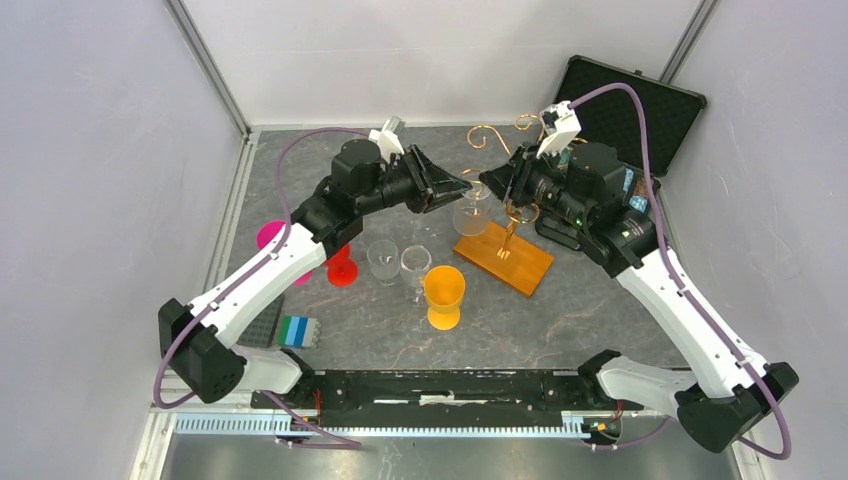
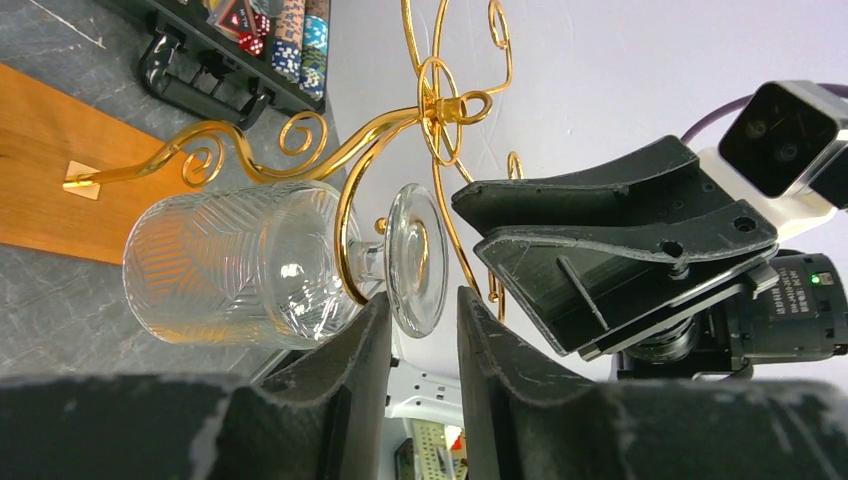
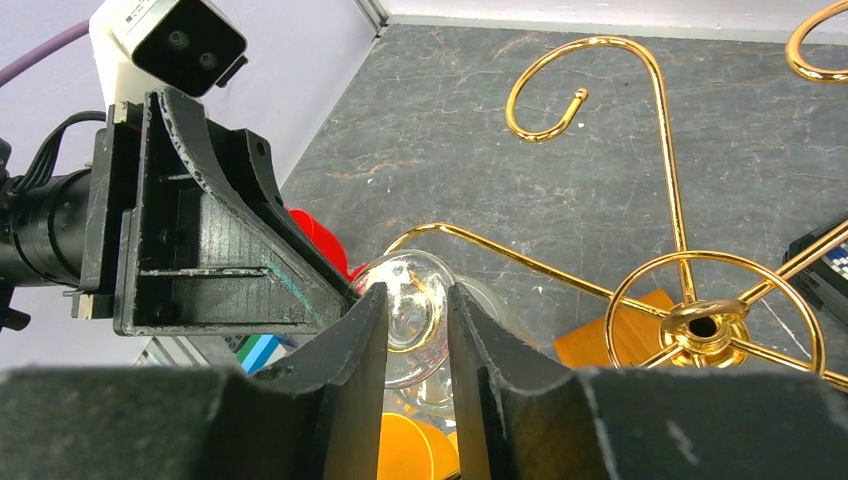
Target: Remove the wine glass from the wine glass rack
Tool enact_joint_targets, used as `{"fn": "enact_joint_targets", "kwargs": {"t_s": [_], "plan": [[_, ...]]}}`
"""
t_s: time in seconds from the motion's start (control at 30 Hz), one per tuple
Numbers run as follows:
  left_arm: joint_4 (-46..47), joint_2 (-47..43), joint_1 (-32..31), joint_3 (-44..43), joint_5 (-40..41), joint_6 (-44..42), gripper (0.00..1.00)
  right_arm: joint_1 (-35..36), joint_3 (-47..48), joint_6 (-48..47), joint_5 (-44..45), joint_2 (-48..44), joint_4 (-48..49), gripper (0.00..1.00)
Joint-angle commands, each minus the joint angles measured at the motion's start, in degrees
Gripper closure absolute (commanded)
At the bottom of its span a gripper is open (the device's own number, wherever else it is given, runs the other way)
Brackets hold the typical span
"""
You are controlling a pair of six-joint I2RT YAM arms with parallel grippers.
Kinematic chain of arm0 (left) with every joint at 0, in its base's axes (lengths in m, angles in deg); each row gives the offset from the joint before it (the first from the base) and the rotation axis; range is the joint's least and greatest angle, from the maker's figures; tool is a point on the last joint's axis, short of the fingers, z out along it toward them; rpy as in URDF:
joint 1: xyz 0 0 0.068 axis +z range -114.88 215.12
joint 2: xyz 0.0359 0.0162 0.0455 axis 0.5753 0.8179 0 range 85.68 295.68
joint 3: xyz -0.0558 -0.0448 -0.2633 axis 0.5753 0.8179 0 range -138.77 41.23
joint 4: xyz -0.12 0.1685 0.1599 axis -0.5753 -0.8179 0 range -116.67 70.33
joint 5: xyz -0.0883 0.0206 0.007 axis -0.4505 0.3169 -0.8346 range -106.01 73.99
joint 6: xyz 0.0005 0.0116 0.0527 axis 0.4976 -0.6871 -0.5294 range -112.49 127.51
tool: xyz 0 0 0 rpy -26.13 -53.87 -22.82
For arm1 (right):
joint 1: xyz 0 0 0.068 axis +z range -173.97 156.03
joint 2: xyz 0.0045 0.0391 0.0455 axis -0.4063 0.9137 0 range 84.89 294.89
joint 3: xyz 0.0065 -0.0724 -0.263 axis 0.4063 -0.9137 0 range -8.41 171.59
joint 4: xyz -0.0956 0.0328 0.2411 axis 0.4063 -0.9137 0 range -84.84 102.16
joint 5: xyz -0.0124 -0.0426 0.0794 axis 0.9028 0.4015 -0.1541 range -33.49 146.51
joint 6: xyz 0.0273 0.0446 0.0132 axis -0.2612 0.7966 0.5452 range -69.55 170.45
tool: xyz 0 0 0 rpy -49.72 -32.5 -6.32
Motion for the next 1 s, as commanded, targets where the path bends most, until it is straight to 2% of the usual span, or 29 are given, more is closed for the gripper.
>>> {"fn": "enact_joint_targets", "kwargs": {"t_s": [0.0, 0.4, 0.57, 0.7, 0.83, 0.97], "plan": [[1.56, -0.05, -0.15, 2.53, 4.25, 4.88, 0.63, 0.17, -0.36, -0.56, -0.28, 0.19, 2.24, 0.67], [2.43, 1.04, -0.66, 3.23, 7.06, 7.30, 0.60, 0.17, -1.12, -0.69, -0.26, 0.77, 1.45, 0.67], [2.99, 2.84, -1.52, 1.72, 4.77, 6.71, 0.69, 0.17, -1.55, -0.43, -0.91, 0.53, 1.86, 0.67], [2.94, 2.49, -1.82, 2.01, 3.52, 5.69, 0.81, 0.17, -1.08, -0.21, -0.51, 0.25, 2.08, 0.67], [2.30, 0.86, -1.82, 2.67, 3.72, 4.50, 0.98, 0.17, -1.03, 0.36, 0.58, -0.27, 2.78, 0.67], [2.65, -0.50, -1.73, 2.25, 3.57, 3.65, 0.98, 0.17, -1.12, 1.35, 1.83, -1.42, 5.13, 0.66]]}}
